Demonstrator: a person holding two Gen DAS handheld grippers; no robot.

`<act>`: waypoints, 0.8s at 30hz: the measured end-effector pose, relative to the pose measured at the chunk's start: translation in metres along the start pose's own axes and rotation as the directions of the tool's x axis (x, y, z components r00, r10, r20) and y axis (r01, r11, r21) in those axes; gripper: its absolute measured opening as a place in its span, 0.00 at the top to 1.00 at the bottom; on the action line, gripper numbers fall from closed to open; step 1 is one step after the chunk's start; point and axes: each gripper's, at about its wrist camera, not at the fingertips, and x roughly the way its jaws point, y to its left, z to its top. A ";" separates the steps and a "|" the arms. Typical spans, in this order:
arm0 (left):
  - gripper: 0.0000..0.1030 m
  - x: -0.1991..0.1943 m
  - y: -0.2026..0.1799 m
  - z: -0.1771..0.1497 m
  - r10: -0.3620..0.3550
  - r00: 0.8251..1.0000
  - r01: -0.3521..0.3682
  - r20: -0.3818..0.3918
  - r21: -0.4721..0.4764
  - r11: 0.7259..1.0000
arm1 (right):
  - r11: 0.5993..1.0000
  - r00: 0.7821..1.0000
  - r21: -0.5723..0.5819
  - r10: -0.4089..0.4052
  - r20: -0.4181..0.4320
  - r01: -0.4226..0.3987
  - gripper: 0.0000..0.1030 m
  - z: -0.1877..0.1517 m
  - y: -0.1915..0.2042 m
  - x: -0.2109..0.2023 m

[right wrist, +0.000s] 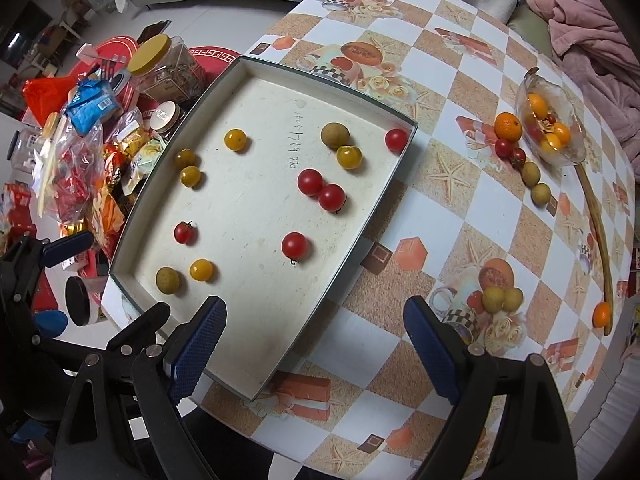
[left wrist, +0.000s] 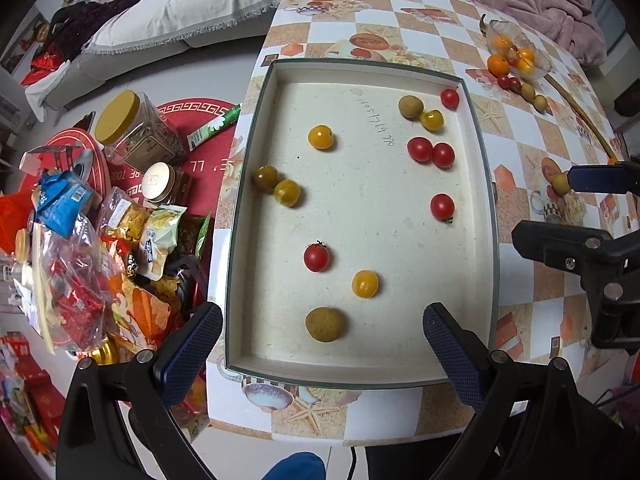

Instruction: Organize fruits

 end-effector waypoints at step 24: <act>0.02 -0.003 -0.006 -0.002 -0.026 1.000 0.026 -0.016 0.033 0.999 | 1.000 1.000 -0.011 -0.016 0.004 0.016 0.11 -0.002 0.006 -0.006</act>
